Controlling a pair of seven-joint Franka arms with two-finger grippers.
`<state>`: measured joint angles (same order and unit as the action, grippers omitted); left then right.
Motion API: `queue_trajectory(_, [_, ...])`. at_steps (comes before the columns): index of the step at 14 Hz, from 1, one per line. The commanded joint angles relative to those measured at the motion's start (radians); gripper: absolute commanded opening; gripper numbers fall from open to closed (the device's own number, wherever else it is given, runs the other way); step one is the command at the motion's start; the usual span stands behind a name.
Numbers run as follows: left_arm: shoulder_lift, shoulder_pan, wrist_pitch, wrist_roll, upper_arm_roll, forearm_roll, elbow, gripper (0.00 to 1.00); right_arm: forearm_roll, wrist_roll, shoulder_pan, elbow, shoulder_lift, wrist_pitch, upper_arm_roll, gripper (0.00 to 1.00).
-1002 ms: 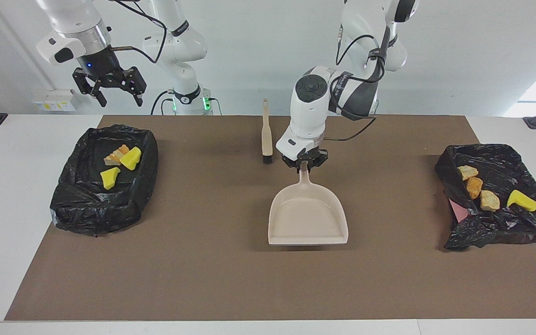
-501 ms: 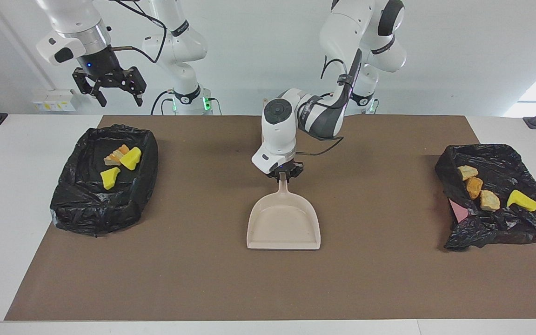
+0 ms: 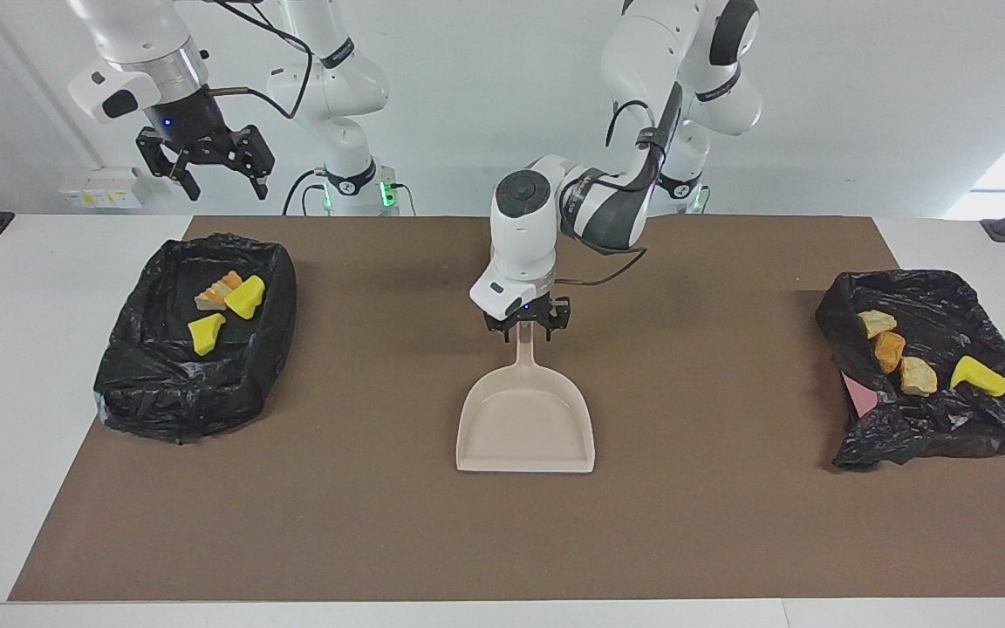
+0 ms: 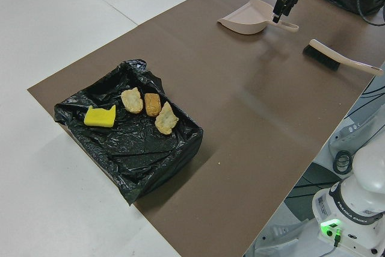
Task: Sweep and dump trash in bin
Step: 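Set the dustpan down and withdraw the left gripper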
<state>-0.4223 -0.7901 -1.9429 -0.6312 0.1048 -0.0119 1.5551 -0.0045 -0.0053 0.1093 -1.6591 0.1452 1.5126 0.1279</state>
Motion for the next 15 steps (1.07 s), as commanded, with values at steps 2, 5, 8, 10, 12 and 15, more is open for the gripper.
queue_trajectory(2, [0.094, 0.032, 0.051, 0.008, 0.01, -0.004, 0.039, 1.0, -0.017, -0.03, -0.011, -0.036, 0.027, 0.017, -0.004, 1.0])
queue_trajectory(5, [0.115, 0.1, 0.058, 0.135, 0.012, -0.01, 0.019, 1.0, -0.017, -0.028, -0.013, -0.054, 0.039, 0.018, -0.004, 1.0])
queue_trajectory(8, [0.171, 0.178, 0.108, 0.231, 0.015, -0.011, 0.017, 1.0, -0.019, -0.028, -0.013, -0.033, 0.034, 0.017, -0.004, 1.0])
queue_trajectory(10, [0.197, 0.238, 0.148, 0.324, 0.016, -0.023, 0.014, 1.0, -0.019, -0.03, -0.013, -0.031, 0.034, 0.017, -0.004, 1.0])
queue_trajectory(12, [0.206, 0.281, 0.194, 0.393, 0.018, -0.033, -0.007, 1.0, -0.019, -0.027, -0.011, -0.034, 0.036, 0.017, -0.005, 1.0])
queue_trajectory(15, [0.233, 0.353, 0.225, 0.481, 0.019, -0.034, -0.009, 1.0, -0.017, -0.027, -0.011, -0.034, 0.036, 0.018, -0.005, 1.0])
